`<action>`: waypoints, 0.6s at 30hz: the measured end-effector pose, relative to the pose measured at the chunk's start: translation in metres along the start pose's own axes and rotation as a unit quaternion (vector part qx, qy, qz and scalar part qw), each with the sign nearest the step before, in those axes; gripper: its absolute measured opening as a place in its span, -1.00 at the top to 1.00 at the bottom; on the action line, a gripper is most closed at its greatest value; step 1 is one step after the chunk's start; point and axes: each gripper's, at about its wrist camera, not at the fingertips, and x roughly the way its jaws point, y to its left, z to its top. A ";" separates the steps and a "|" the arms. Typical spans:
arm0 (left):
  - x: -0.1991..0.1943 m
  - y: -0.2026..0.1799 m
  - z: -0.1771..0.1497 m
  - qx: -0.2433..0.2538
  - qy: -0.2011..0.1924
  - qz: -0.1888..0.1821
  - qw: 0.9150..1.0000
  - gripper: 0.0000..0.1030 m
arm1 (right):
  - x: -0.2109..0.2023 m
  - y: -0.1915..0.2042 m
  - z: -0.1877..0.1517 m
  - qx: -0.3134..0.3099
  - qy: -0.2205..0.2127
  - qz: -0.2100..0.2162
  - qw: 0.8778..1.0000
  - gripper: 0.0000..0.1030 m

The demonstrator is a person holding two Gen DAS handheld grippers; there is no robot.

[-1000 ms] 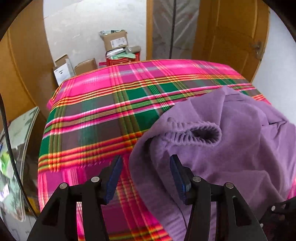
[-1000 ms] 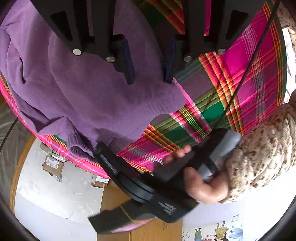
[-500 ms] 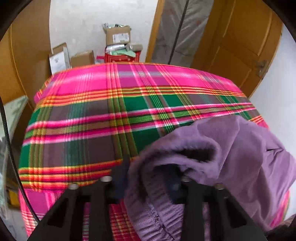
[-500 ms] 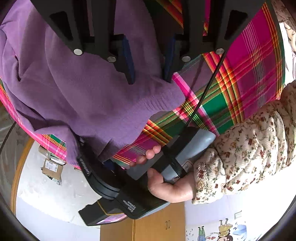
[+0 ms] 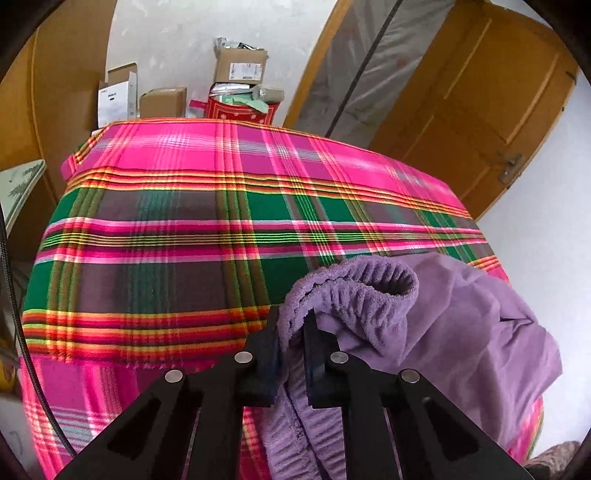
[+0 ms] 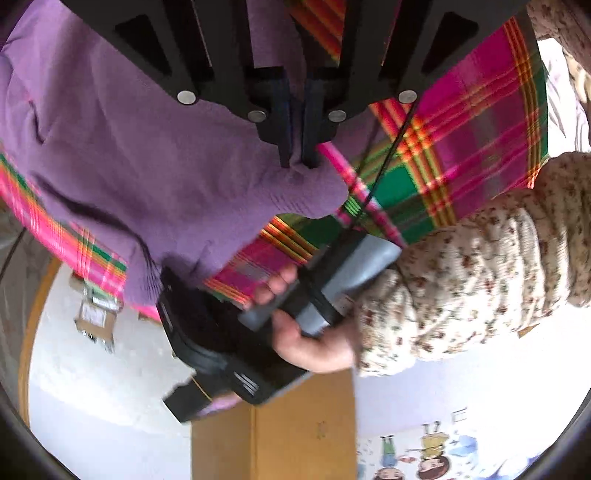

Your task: Fold clothes

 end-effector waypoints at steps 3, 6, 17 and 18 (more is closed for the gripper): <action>-0.014 0.003 -0.004 -0.006 -0.007 -0.002 1.000 0.79 | -0.009 0.003 0.002 0.005 -0.008 0.011 1.000 0.91; -0.022 0.008 -0.007 -0.008 -0.010 0.003 1.000 0.79 | -0.014 0.010 0.004 0.003 -0.013 0.020 1.000 0.91; -0.062 0.038 -0.043 -0.031 -0.014 0.030 0.999 0.79 | -0.016 0.047 0.011 -0.024 -0.017 0.060 0.998 0.91; -0.066 0.041 -0.046 -0.030 -0.014 0.035 0.999 0.79 | -0.016 0.050 0.011 -0.026 -0.016 0.066 0.997 0.91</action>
